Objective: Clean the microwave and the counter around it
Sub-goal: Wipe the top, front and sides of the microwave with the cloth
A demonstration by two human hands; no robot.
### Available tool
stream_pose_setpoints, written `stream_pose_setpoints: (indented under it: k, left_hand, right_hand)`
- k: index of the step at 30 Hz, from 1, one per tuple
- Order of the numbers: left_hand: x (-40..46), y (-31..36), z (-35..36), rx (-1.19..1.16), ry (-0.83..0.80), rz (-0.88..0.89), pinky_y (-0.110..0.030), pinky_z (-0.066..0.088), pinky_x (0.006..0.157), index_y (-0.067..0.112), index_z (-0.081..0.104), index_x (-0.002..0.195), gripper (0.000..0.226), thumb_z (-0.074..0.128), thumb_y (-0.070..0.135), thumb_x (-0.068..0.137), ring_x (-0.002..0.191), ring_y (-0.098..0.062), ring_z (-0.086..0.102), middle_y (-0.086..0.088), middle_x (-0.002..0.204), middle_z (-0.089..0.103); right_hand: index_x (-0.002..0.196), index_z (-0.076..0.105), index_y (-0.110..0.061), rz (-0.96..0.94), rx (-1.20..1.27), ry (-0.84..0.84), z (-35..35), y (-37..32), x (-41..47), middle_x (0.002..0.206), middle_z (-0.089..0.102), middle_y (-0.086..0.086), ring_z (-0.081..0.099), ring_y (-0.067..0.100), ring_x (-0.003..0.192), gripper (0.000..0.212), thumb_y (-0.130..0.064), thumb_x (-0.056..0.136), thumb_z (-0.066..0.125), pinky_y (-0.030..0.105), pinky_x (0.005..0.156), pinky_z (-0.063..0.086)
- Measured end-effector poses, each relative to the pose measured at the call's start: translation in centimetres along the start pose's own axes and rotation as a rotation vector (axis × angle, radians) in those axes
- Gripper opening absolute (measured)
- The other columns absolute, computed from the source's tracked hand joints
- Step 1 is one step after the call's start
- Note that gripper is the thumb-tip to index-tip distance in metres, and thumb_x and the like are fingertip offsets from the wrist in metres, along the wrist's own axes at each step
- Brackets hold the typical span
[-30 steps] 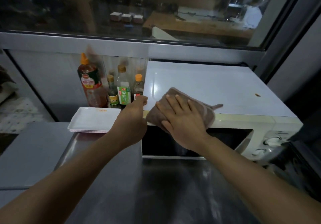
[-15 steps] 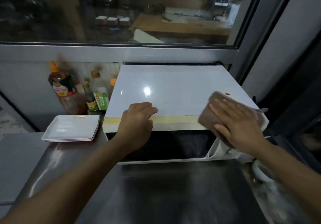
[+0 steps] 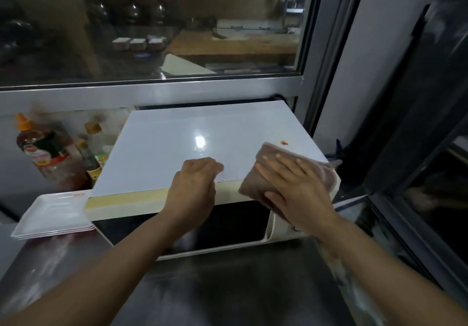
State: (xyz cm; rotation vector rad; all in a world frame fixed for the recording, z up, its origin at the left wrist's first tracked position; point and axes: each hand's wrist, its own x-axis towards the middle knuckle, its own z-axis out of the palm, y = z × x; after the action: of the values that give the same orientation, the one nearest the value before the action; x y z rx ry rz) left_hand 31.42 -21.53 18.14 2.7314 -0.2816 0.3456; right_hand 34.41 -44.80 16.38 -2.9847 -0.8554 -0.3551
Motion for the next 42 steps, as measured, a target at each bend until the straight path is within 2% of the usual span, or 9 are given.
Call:
stream_pose_setpoints:
  k: [4, 7, 10, 14, 24, 28, 33, 38, 42]
  left_hand:
    - [0.6, 0.5, 0.4, 0.019, 0.021, -0.077, -0.040, 0.040, 0.094, 0.015, 0.058, 0.121, 0.040, 0.047, 0.002, 0.086, 0.117, -0.027, 0.042, -0.001, 0.130, 0.052]
    - [1.8, 1.3, 0.5, -0.007, 0.012, -0.095, -0.038, 0.041, 0.093, 0.017, 0.058, 0.119, 0.035, 0.050, 0.006, 0.086, 0.115, -0.025, 0.043, 0.001, 0.128, 0.053]
    - [4.2, 2.6, 1.1, -0.009, -0.027, -0.058, -0.038, 0.041, 0.094, 0.017, 0.055, 0.124, 0.037, 0.049, 0.010, 0.088, 0.122, -0.026, 0.042, 0.002, 0.132, 0.050]
    - [7.4, 3.8, 2.4, 0.024, -0.084, -0.069, -0.039, 0.043, 0.090, 0.019, 0.052, 0.125, 0.036, 0.043, 0.016, 0.091, 0.123, -0.028, 0.041, 0.001, 0.131, 0.049]
    - [8.2, 3.2, 3.2, 0.086, -0.092, -0.055, -0.043, 0.041, 0.096, 0.023, 0.048, 0.130, 0.037, 0.040, 0.024, 0.094, 0.122, -0.025, 0.039, 0.004, 0.138, 0.044]
    - [8.1, 2.8, 3.2, 0.086, -0.136, -0.031, -0.043, 0.038, 0.100, 0.022, 0.046, 0.131, 0.038, 0.038, 0.023, 0.094, 0.126, -0.024, 0.038, 0.004, 0.139, 0.043]
    - [9.2, 3.5, 2.8, 0.012, -0.137, -0.077, -0.043, 0.039, 0.100, 0.017, 0.056, 0.123, 0.035, 0.044, 0.017, 0.091, 0.121, -0.025, 0.044, -0.004, 0.131, 0.053]
    - [9.5, 5.6, 2.8, -0.020, -0.088, -0.119, -0.037, 0.045, 0.084, 0.019, 0.067, 0.103, 0.025, 0.047, 0.026, 0.091, 0.105, -0.025, 0.047, -0.005, 0.109, 0.058]
    - [10.7, 7.7, 3.0, -0.075, -0.146, -0.160, -0.041, 0.049, 0.086, 0.018, 0.067, 0.093, 0.025, 0.054, 0.039, 0.088, 0.103, -0.024, 0.053, -0.007, 0.102, 0.061]
  right_hand:
    - [0.144, 0.033, -0.030, 0.100, 0.081, -0.006, -0.7, 5.2, -2.0, 0.152, 0.030, -0.008, 0.021, 0.017, 0.144, 0.059, -0.054, 0.092, 0.020, 0.046, 0.115, 0.021]
    - [0.148, 0.022, -0.034, 0.244, 0.388, -0.023, -0.5, 6.9, -2.0, 0.159, 0.006, -0.010, 0.001, 0.012, 0.146, 0.058, -0.058, 0.095, 0.016, 0.041, 0.119, 0.012]
    - [0.149, 0.014, -0.036, 0.305, 0.391, -0.075, 0.0, 7.0, -0.8, 0.158, -0.007, -0.013, 0.007, 0.018, 0.146, 0.053, -0.045, 0.098, 0.026, 0.043, 0.115, 0.023]
    - [0.146, 0.015, -0.034, 0.281, 0.341, -0.091, 0.1, 7.8, 2.2, 0.154, -0.005, -0.014, 0.030, 0.028, 0.133, 0.048, -0.040, 0.099, 0.024, 0.042, 0.099, 0.038]
    - [0.148, 0.016, -0.021, 0.298, 0.310, -0.171, 0.3, 9.1, 7.8, 0.158, -0.001, 0.003, 0.027, 0.032, 0.136, 0.049, -0.036, 0.101, 0.021, 0.045, 0.109, 0.031]
    - [0.150, 0.009, -0.011, 0.196, 0.081, -0.119, 0.9, 6.8, 4.6, 0.159, 0.002, 0.007, 0.000, 0.024, 0.146, 0.058, -0.035, 0.099, 0.020, 0.043, 0.119, 0.008]
    - [0.150, 0.010, -0.013, 0.070, 0.147, -0.092, 0.3, 4.5, 2.8, 0.160, -0.001, 0.005, -0.005, 0.016, 0.146, 0.061, -0.034, 0.098, 0.033, 0.027, 0.112, -0.014]
    - [0.146, 0.026, -0.028, 0.298, 0.565, 0.145, -2.3, 5.1, 0.9, 0.155, 0.021, -0.007, 0.021, 0.013, 0.139, 0.056, -0.031, 0.094, 0.048, 0.028, 0.114, 0.015]
    - [0.141, 0.035, -0.016, 0.658, 0.572, 0.257, -2.8, 5.9, -1.6, 0.145, 0.036, 0.003, 0.039, 0.023, 0.130, 0.058, -0.035, 0.090, 0.055, 0.041, 0.109, 0.034]
